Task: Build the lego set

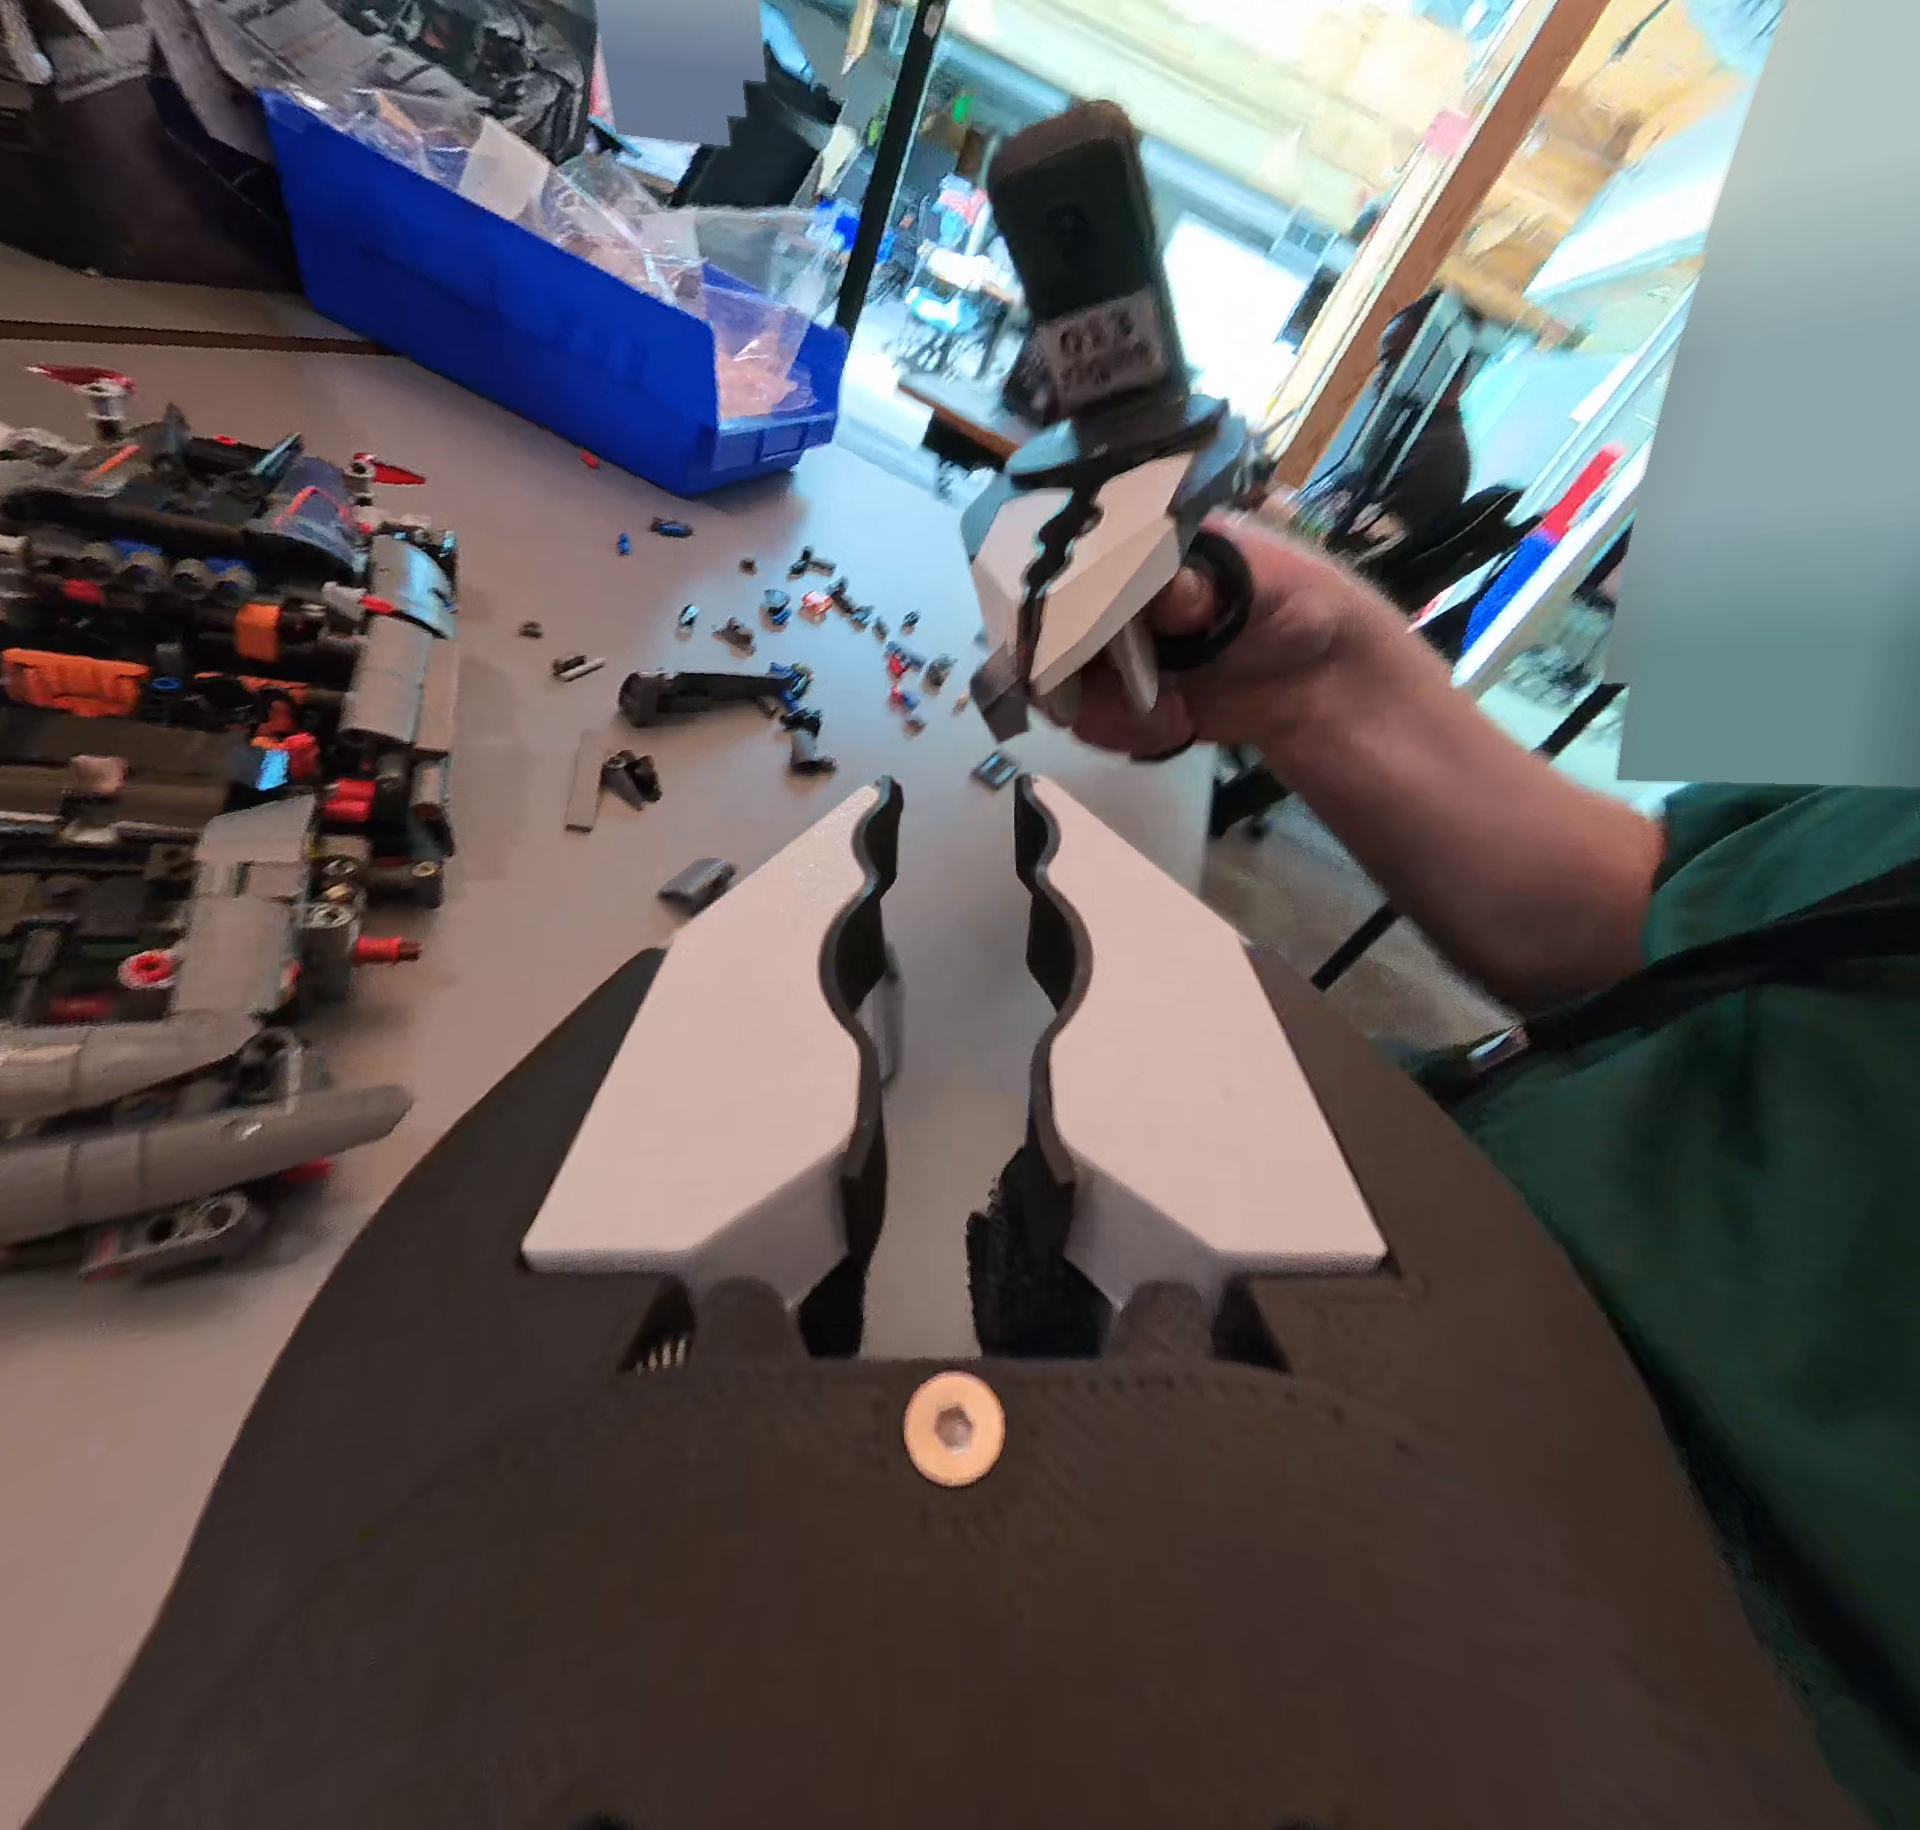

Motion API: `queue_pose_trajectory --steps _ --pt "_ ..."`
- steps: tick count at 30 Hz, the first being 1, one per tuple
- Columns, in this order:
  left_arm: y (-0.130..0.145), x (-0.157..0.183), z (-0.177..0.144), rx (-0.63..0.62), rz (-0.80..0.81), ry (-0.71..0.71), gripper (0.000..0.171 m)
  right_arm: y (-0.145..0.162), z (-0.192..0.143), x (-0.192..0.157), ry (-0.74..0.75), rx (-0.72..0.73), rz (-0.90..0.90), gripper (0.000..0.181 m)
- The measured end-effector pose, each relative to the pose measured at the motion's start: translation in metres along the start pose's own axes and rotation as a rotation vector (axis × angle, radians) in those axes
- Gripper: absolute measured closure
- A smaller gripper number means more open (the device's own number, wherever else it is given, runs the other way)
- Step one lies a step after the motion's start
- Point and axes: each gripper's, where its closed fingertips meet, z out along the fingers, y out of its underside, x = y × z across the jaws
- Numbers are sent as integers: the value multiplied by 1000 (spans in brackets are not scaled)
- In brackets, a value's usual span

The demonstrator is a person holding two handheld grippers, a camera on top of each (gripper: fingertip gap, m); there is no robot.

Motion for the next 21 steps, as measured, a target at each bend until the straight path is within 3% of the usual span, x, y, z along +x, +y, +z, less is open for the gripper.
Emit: queue_pose_trajectory --steps 9,13,16,21 --pt "62 -11 -3 -323 263 -173 140 43 12 24 27 -380 64 181" --pt "80 -18 -2 -440 550 -293 133 51 17 39 85 -486 69 181" --pt "86 -17 3 -466 742 -359 127 57 20 41 76 -545 87 181" --pt "90 -11 10 -455 842 -382 129 69 21 50 116 -650 108 181"
